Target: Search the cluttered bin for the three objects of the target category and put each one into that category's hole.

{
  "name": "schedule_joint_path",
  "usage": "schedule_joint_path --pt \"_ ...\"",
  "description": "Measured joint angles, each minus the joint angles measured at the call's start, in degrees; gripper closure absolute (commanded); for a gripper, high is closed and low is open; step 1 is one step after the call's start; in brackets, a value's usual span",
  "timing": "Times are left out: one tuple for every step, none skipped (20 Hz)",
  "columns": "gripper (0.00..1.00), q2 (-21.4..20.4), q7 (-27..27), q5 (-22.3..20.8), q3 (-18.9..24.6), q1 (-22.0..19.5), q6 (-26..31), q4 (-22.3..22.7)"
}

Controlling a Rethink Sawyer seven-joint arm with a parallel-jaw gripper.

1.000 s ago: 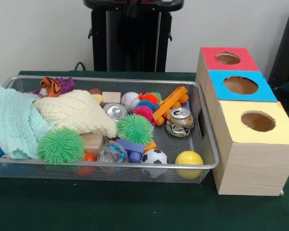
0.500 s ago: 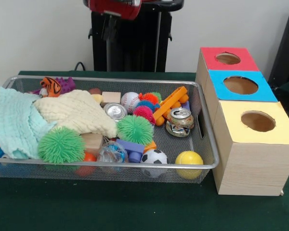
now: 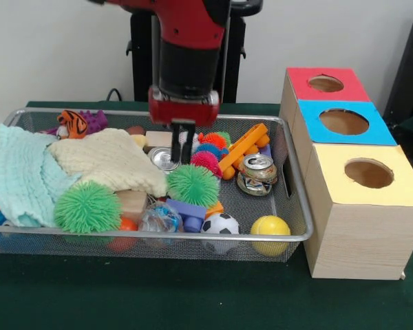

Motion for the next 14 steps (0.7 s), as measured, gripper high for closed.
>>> schedule_joint_path --pt "1.0 1.8 0.0 0.1 0.1 0.3 -2.6 -0.3" --pt "1.0 2.8 0.0 0.2 0.1 0.5 -4.1 -0.4" --pt "1.0 3.7 0.0 0.3 0.2 0.6 -5.2 -0.5" --pt "1.0 4.7 0.0 0.5 0.4 0.7 -6.2 -0.5" --pt "1.0 6.0 0.0 0.8 0.5 0.8 -7.3 -0.5" --pt "1.0 6.6 0.0 0.9 0.7 0.9 -7.6 -0.5" --pt "0.0 7.4 0.0 1.3 1.1 0.9 -7.6 -0.5" --pt "0.0 7.5 0.0 1.3 1.1 1.0 -7.6 -0.5" --pt "0.0 7.5 0.0 1.4 1.1 1.1 -7.6 -0.5" --pt "0.0 7.5 0.0 1.4 1.0 1.4 -7.6 -0.5" --pt "0.0 7.5 0.0 1.4 0.9 1.7 -7.6 -0.5" --pt "0.0 7.5 0.0 1.4 0.7 2.1 -7.6 -0.5" --pt "0.0 7.5 0.0 1.4 0.4 2.5 -7.6 -0.6" --pt "0.0 7.5 0.0 1.4 0.2 2.9 -7.6 -0.6"
